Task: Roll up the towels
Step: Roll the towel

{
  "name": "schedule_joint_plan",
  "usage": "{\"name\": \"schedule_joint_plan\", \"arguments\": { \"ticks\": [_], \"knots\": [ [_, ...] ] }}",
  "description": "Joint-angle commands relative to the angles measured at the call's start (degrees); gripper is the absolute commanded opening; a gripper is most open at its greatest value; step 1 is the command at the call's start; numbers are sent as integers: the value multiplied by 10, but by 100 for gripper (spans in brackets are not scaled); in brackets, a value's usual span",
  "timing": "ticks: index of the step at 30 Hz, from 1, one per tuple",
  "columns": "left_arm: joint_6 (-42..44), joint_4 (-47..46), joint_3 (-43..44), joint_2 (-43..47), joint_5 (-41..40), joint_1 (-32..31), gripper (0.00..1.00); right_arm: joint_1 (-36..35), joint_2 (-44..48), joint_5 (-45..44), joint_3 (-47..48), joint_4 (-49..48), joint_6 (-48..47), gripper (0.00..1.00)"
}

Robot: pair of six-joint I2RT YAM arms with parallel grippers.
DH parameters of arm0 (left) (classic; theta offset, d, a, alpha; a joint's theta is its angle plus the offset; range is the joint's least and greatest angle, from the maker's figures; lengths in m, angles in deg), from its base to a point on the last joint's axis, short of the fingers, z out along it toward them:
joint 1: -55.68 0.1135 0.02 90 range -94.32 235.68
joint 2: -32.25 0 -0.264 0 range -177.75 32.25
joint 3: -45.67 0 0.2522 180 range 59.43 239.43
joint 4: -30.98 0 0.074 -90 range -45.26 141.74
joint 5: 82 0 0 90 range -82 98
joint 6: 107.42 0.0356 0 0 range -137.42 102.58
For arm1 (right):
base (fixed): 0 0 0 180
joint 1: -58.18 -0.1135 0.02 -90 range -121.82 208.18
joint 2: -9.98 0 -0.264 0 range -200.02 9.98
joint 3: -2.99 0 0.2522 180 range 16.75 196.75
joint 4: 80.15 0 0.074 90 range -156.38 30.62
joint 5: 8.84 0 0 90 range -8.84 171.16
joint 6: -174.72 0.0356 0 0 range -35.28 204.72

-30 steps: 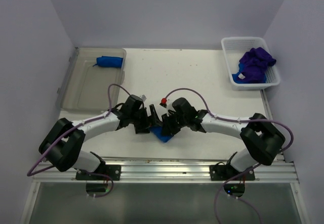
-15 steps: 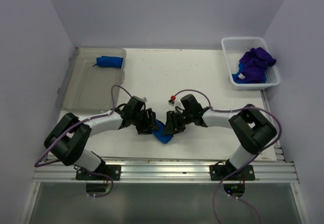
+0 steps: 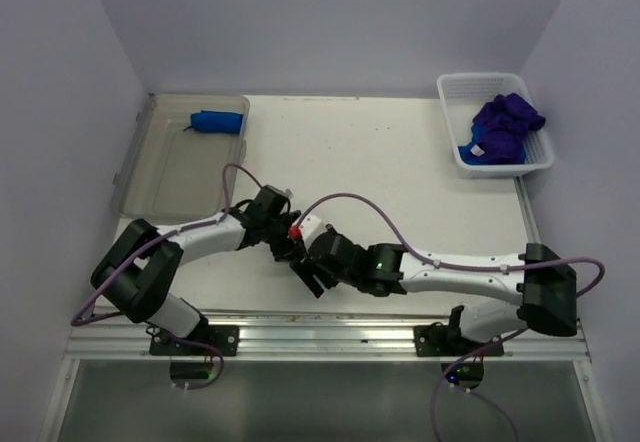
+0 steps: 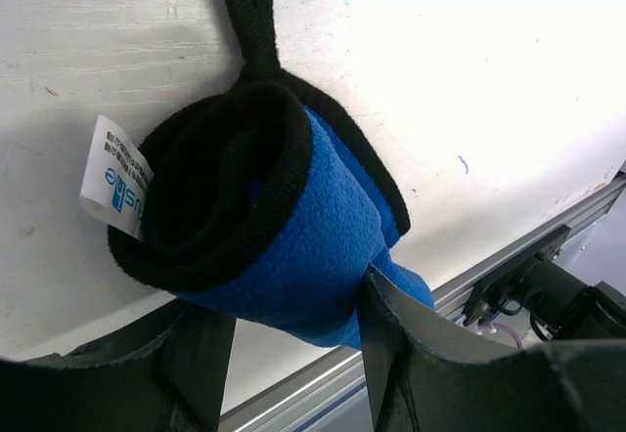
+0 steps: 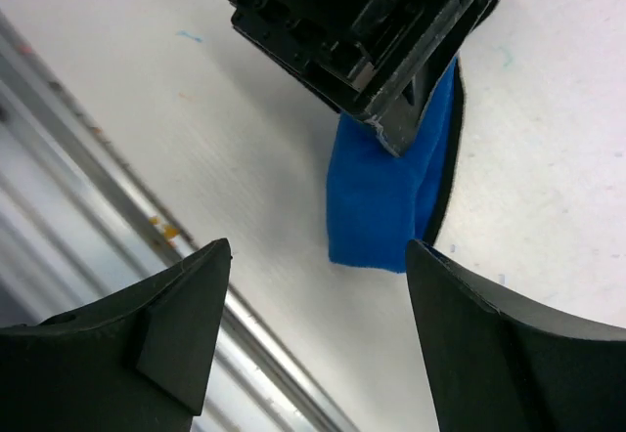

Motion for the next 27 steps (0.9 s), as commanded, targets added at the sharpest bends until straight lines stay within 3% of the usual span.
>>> {"name": "schedule_joint_plan", "arguments": {
  "ticks": [1, 4, 10, 13, 16, 21, 27],
  "knots": [
    [15, 11, 25, -5, 9, 3, 54, -60, -59, -233, 28, 44, -59, 76],
    [18, 16, 30, -12, 12, 3, 54, -94, -127, -300, 48, 28, -87, 76],
    [18, 17, 33, -13, 13, 3, 54, -107, -200, -329, 38, -43, -115, 72],
    [16, 17, 35, -14, 18, 3, 55, -107, -218, -328, 30, -70, -116, 63],
    [17, 19, 38, -13, 20, 3, 60, -99, -219, -320, 20, -89, -110, 48],
    [23, 30, 43, 2, 17, 4, 82, -30, -144, -189, -27, -128, -75, 38],
    [20, 33, 36, 30, 13, 15, 91, 68, -84, 36, -62, -160, -45, 35]
  ]
}}
